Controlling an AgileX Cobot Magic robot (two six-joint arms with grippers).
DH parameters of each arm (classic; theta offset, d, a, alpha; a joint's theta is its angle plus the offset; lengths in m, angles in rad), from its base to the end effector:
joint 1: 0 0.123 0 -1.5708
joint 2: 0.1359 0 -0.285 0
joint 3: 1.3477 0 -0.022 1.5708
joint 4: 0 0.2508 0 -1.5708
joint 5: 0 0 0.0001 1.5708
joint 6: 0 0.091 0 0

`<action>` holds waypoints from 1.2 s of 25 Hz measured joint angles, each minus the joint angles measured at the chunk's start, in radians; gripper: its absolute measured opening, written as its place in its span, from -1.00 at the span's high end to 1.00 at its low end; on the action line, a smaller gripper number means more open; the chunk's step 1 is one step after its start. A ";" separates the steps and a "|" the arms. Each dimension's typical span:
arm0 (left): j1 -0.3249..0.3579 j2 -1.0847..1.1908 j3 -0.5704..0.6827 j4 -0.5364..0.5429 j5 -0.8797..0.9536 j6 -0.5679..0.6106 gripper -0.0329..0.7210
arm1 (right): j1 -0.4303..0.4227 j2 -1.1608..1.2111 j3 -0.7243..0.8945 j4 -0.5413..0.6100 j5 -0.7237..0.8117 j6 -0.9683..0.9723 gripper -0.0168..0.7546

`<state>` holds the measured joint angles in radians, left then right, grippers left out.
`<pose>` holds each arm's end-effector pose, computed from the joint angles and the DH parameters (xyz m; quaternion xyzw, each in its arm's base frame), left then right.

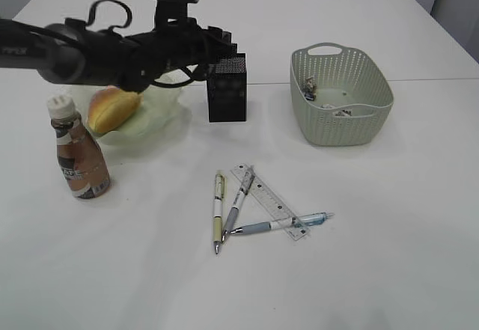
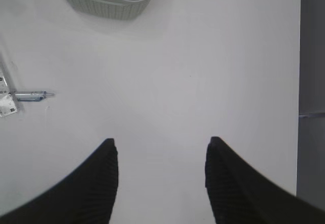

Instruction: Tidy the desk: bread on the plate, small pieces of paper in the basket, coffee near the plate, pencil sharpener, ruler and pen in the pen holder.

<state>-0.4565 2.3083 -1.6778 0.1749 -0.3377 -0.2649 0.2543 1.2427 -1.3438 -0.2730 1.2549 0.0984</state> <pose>0.4764 -0.2398 0.1761 0.1558 0.7616 -0.1942 0.5984 0.2295 0.0356 0.3947 -0.0834 0.9558 -0.0903 0.2671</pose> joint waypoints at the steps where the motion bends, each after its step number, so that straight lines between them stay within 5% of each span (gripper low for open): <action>1: 0.000 -0.021 0.000 0.000 0.046 0.000 -0.02 | 0.000 0.000 0.000 0.005 0.000 0.000 -0.17; 8: 0.001 -0.215 0.000 -0.004 0.366 0.000 -0.02 | 0.000 0.000 0.000 0.033 0.000 0.000 -0.17; 23: 0.001 -0.632 -0.043 0.022 1.497 0.000 0.14 | 0.000 0.002 -0.079 0.150 0.000 0.000 -0.17; 30: 0.001 -0.695 -0.069 -0.034 1.584 0.040 0.14 | 0.002 0.058 -0.084 0.194 0.000 0.040 -0.17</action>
<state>-0.4558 1.6133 -1.7466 0.1404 1.2462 -0.2252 0.2563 1.3010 -1.4279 -0.0786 1.2553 0.1383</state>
